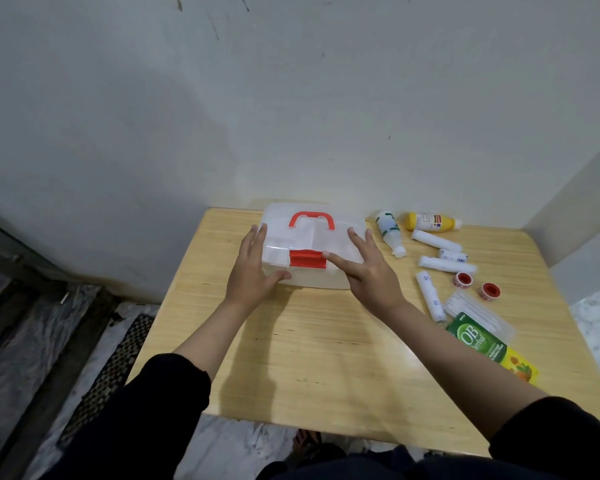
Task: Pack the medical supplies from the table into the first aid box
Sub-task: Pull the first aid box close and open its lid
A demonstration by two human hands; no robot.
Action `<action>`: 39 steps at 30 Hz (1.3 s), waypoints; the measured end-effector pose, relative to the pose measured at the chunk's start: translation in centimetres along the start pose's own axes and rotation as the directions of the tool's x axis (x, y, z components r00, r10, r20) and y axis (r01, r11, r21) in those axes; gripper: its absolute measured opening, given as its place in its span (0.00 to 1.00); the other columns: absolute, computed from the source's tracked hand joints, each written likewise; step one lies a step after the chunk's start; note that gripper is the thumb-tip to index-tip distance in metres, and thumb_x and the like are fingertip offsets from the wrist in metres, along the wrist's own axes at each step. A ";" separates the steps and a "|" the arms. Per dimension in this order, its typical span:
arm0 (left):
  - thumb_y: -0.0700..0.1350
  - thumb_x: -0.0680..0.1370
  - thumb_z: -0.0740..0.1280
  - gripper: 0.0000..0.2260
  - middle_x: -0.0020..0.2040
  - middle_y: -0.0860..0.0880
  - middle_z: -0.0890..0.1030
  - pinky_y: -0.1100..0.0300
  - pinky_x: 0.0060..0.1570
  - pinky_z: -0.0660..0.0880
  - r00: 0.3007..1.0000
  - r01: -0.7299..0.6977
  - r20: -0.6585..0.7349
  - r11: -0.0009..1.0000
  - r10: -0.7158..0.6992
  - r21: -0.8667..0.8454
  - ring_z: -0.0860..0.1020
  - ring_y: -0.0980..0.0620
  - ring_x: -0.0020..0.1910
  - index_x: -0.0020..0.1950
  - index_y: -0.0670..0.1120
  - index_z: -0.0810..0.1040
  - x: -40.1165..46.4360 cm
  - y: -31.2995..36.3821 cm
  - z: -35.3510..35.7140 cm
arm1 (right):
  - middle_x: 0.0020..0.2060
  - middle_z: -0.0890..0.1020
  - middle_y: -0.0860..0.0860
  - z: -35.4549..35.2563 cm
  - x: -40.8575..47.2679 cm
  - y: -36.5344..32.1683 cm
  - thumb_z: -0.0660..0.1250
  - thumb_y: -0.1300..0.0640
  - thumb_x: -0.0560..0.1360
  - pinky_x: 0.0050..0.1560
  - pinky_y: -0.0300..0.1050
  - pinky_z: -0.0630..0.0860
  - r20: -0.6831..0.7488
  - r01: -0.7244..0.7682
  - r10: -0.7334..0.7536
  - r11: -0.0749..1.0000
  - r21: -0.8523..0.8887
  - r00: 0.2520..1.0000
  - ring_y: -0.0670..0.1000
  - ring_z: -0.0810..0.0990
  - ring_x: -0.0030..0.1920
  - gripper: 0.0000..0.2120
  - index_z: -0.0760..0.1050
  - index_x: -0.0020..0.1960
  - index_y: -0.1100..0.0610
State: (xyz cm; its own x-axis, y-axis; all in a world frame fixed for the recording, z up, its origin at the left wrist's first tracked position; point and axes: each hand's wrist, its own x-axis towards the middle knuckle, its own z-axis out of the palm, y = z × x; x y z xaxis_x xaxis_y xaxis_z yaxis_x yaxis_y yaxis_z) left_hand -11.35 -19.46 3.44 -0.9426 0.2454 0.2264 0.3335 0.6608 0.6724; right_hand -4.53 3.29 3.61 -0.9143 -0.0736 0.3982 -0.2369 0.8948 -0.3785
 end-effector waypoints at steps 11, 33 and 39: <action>0.51 0.68 0.77 0.44 0.77 0.45 0.60 0.54 0.67 0.63 1.000 0.010 0.016 1.000 -0.010 0.005 0.56 0.49 0.76 0.77 0.52 0.55 0.2 -0.6 0.2 | 0.73 0.63 0.62 -0.8 -0.3 0.9 0.60 0.77 0.67 0.22 0.46 0.75 0.137 0.138 -0.117 0.979 -0.153 0.984 0.71 0.58 0.72 0.44 0.60 0.69 0.36; 0.49 0.69 0.77 0.43 0.75 0.45 0.62 0.52 0.68 0.65 1.000 -0.007 -0.003 1.000 0.007 -0.027 0.57 0.49 0.76 0.77 0.53 0.56 0.1 -0.8 0.6 | 0.67 0.72 0.61 0.7 0.4 0.3 0.63 0.49 0.75 0.33 0.52 0.82 -0.115 0.064 -0.064 0.998 -0.010 0.991 0.69 0.65 0.69 0.15 0.70 0.61 0.36; 0.48 0.68 0.78 0.47 0.74 0.50 0.65 0.52 0.67 0.66 1.000 0.006 0.001 0.999 -0.006 -0.054 0.63 0.47 0.72 0.77 0.55 0.52 0.4 -0.4 0.7 | 0.65 0.75 0.61 0.4 0.6 0.4 0.63 0.54 0.75 0.31 0.49 0.81 -0.143 0.035 -0.036 0.999 -0.009 0.989 0.69 0.68 0.67 0.15 0.75 0.57 0.38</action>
State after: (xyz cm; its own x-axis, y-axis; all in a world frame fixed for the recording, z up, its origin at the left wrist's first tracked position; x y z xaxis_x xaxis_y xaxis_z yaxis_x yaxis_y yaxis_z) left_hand -11.82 -19.15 2.73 -0.9446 0.2419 0.2217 0.3264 0.6232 0.7107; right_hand -5.33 3.42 3.35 -0.8487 -0.0417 0.5272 -0.2655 0.8958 -0.3565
